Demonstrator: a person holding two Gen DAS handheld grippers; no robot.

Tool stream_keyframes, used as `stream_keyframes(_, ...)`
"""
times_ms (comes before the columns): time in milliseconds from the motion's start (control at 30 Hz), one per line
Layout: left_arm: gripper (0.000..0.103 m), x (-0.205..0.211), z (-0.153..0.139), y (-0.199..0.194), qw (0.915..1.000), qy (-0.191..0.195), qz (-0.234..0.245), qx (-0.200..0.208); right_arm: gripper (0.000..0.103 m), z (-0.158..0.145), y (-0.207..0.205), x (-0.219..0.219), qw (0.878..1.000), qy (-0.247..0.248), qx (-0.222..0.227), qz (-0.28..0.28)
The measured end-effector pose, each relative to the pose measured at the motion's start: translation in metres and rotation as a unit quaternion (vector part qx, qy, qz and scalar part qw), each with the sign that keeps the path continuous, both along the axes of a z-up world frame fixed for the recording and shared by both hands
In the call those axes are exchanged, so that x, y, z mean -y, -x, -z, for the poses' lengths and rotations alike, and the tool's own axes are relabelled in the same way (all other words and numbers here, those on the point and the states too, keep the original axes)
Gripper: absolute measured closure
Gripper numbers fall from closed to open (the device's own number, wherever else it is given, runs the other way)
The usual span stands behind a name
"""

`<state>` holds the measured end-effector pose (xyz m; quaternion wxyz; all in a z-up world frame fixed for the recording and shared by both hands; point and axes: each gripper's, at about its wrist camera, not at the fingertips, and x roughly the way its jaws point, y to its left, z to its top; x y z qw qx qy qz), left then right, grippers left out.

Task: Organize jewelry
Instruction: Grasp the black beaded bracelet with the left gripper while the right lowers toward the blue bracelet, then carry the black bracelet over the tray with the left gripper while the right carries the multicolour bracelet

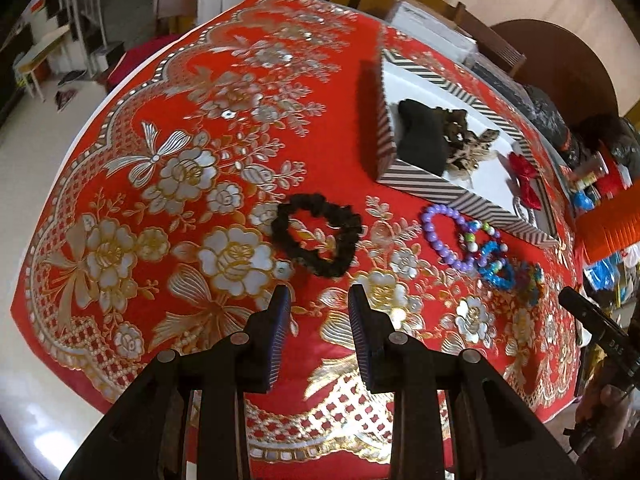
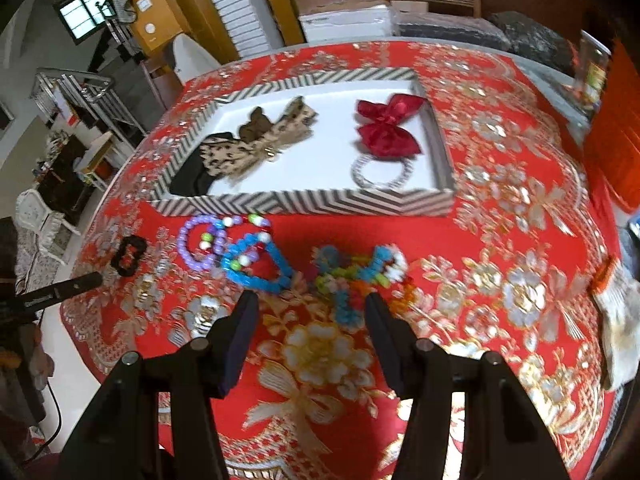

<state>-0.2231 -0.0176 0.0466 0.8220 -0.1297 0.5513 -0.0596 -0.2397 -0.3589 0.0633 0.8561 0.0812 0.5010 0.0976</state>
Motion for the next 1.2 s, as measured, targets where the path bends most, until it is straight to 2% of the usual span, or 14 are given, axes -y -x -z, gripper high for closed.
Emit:
stream_keyframes(200,0.082,-0.008,0.001,-0.018,0.9997,0.007,-0.021,0.005,0.046,0.0,-0.02,-0.019,1.0,-0.002,0.002,-0.024)
stream_keyframes(333,0.082,-0.017,0.007,-0.034,0.9989,-0.004,-0.047,0.003,0.056,0.005,-0.039,-0.028,0.999,-0.006,-0.004,-0.034)
stream_keyframes(600,0.082,-0.013,0.027,-0.055,0.999,-0.024,-0.029,-0.023,0.068,0.029,-0.077,-0.05,0.998,-0.005,-0.04,-0.057)
stream_keyframes(667,0.082,-0.011,0.029,-0.057,0.9991,-0.026,-0.026,-0.021,0.074,0.037,-0.083,-0.053,0.997,-0.005,-0.051,-0.061)
stream_keyframes(800,0.082,-0.006,0.029,-0.061,0.9992,-0.034,-0.013,-0.016,0.093,0.048,-0.089,-0.056,0.996,-0.005,-0.064,-0.064)
stream_keyframes(833,0.085,-0.006,0.029,-0.061,0.9993,-0.031,-0.01,-0.016,0.093,0.048,-0.089,-0.056,0.996,-0.009,-0.063,-0.064)
stream_keyframes(867,0.095,-0.006,0.029,-0.061,0.9994,-0.031,-0.008,-0.013,0.093,0.047,-0.088,-0.056,0.996,-0.013,-0.059,-0.063)
stream_keyframes(933,0.102,-0.006,0.03,-0.063,0.9995,-0.024,0.001,-0.019,0.093,0.04,-0.086,-0.056,0.997,-0.02,-0.049,-0.064)
stream_keyframes(1067,0.103,-0.008,0.02,-0.062,0.9999,0.0,0.004,-0.012,0.093,0.012,-0.077,-0.051,0.996,-0.06,-0.025,-0.064)
stream_keyframes(1200,0.103,-0.002,0.003,-0.061,0.9999,0.006,0.015,0.007,0.093,-0.016,-0.069,-0.048,0.995,-0.07,0.006,-0.07)
